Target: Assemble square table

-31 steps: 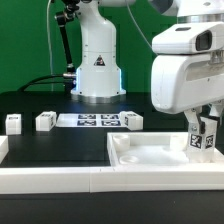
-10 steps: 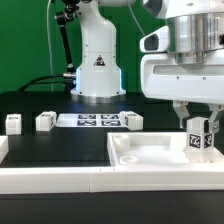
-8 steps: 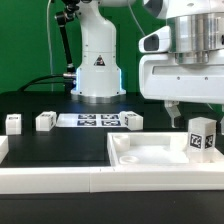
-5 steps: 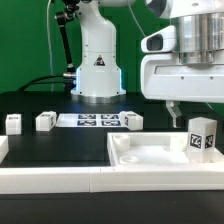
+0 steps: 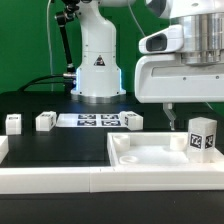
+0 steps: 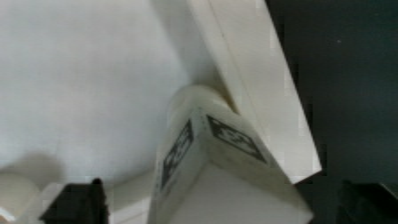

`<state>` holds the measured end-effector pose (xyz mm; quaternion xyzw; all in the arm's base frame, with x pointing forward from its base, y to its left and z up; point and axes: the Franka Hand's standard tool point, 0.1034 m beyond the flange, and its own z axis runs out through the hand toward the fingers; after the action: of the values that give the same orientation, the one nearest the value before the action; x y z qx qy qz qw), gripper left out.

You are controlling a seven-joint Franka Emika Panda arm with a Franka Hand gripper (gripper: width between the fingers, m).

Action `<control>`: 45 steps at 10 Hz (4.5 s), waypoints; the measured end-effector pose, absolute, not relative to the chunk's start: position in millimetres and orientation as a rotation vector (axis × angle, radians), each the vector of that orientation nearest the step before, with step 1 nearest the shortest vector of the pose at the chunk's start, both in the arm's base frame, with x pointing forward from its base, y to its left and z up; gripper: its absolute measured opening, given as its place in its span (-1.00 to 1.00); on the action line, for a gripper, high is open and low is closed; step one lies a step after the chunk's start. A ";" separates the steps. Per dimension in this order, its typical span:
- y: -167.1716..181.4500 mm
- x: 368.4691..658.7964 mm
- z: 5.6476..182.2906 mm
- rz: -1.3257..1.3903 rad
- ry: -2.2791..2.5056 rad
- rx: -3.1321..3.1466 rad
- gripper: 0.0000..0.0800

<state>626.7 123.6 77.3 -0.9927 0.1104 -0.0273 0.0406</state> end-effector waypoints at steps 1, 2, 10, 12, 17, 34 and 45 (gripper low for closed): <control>125.9 626.0 77.1 -0.087 0.232 -3.053 0.62; 127.0 625.5 76.9 -0.090 0.135 -3.060 0.62; 118.1 626.7 76.4 -0.119 -0.770 -2.992 0.62; 117.3 626.8 76.3 -0.119 -0.772 -2.992 0.37; 117.5 626.7 76.3 -0.113 -0.547 -3.034 -0.28; 95.9 624.1 75.1 -0.077 1.093 -2.909 -0.22; 107.9 598.1 82.8 -0.101 0.543 -3.078 0.62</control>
Offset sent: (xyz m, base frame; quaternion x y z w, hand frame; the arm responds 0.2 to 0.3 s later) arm -0.0059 0.0063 0.0028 0.0229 -0.0107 -0.1398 0.9899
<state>598.1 107.9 82.8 -0.9843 0.1735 -0.0321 0.0072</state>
